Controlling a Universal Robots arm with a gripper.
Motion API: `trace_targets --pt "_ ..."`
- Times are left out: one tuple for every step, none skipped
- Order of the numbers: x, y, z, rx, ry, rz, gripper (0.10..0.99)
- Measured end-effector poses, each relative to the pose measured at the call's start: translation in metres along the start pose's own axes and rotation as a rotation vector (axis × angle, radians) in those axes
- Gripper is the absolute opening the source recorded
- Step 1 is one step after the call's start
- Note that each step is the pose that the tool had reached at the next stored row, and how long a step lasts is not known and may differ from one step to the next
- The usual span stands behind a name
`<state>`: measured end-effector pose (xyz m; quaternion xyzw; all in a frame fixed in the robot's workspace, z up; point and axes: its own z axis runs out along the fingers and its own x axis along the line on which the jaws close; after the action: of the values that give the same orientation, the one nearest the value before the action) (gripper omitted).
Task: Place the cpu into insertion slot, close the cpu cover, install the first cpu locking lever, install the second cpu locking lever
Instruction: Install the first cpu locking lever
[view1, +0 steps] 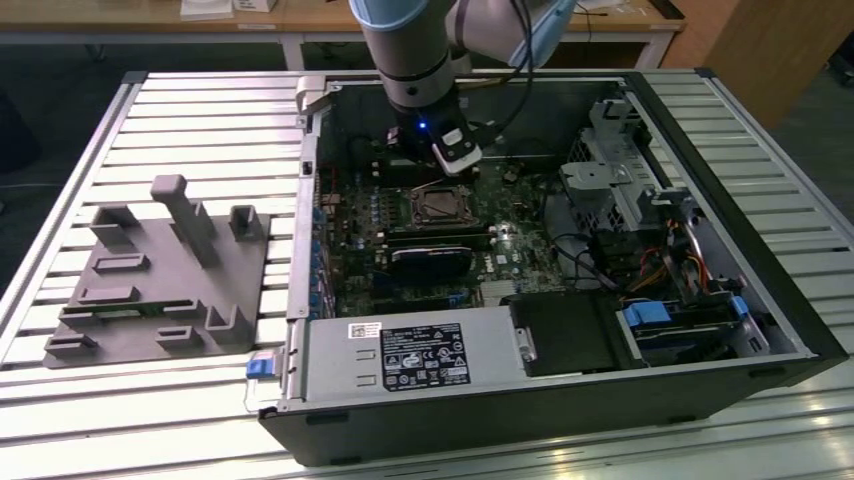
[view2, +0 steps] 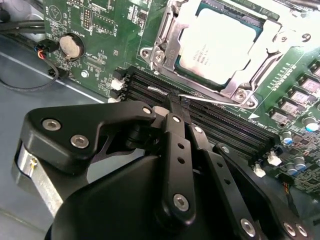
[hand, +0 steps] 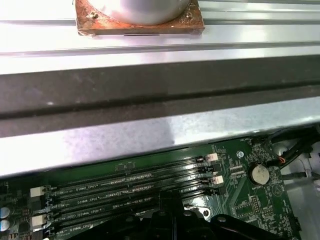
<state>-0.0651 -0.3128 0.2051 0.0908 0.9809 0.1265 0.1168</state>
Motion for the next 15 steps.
trace_targets --pt "0.0002 -0.0001 0.0004 0.0 -0.0007 0.002 0.106" --pt "0.0005 -0.0002 0.0007 0.001 -0.0014 0.005 0.106" --pt "0.0007 -0.0004 0.001 0.002 -0.0022 0.008 0.106" --pt "0.001 -0.0005 0.0013 0.002 -0.003 0.011 0.106" --pt "0.0012 -0.0007 0.0017 0.003 -0.0041 0.014 0.106" --pt "0.0015 -0.0008 0.002 0.004 -0.0053 0.018 0.106" --pt "0.0017 -0.001 0.0024 0.005 -0.0067 0.023 0.106" --pt "0.0021 -0.0011 0.0028 0.006 -0.0083 0.029 0.106" --pt "0.0027 -0.0013 0.0028 0.007 -0.0093 0.033 0.106" --pt "0.0035 -0.0015 0.0029 0.008 -0.0101 0.036 0.106" --pt "0.004 -0.0016 0.003 0.009 -0.0109 0.038 0.106" --pt "0.0043 -0.0017 0.0033 0.009 -0.0118 0.041 0.106" --pt "0.0045 -0.0018 0.0037 0.01 -0.0128 0.044 0.106" --pt "0.0049 -0.002 0.004 0.01 -0.0136 0.047 0.106" --pt "0.0053 -0.0022 0.0045 0.011 -0.0143 0.05 0.106"
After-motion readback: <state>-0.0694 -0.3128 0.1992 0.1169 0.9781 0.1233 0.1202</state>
